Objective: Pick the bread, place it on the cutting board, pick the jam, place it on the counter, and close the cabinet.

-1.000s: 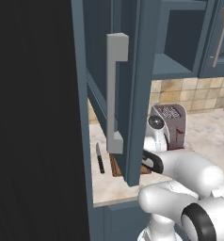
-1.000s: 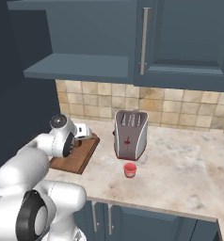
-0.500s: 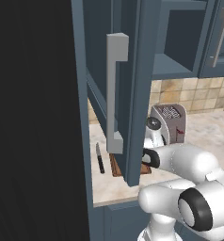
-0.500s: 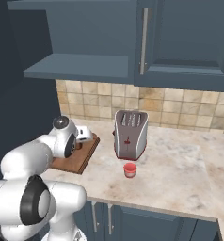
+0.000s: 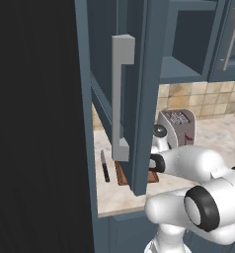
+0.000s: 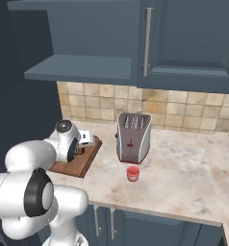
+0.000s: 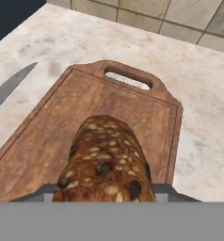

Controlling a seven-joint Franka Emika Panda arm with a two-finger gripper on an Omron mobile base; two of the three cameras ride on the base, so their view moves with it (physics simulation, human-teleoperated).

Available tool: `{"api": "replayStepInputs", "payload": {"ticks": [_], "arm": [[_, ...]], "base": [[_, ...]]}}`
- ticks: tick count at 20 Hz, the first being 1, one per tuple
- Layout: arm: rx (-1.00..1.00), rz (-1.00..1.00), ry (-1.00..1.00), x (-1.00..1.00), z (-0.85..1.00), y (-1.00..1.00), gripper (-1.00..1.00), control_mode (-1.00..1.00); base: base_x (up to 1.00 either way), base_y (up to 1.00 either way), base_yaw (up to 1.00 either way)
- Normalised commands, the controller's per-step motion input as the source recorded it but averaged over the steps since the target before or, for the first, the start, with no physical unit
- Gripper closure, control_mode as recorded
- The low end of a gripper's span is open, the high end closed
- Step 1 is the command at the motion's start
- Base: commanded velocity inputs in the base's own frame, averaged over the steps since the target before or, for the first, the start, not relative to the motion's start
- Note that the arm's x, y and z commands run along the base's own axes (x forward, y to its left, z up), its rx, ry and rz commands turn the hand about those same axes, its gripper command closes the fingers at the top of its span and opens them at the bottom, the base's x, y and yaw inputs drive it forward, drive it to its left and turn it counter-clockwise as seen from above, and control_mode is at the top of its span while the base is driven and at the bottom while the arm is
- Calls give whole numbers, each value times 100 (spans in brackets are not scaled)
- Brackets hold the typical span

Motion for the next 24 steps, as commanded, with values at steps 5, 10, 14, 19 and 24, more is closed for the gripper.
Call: {"api": "replayStepInputs", "payload": {"ticks": [5, 10, 14, 19, 24], "arm": [[0, 0, 0, 0, -8, 0, 100, -100], [0, 0, 0, 0, -22, 0, 100, -100], [0, 0, 0, 0, -25, 0, 100, -100], [0, 0, 0, 0, -21, 0, 100, -100], [0, 0, 0, 0, -3, 0, 100, -100]], "base": [[0, 0, 0], [0, 0, 0], [0, 0, 0], [0, 0, 0], [0, 0, 0]]}}
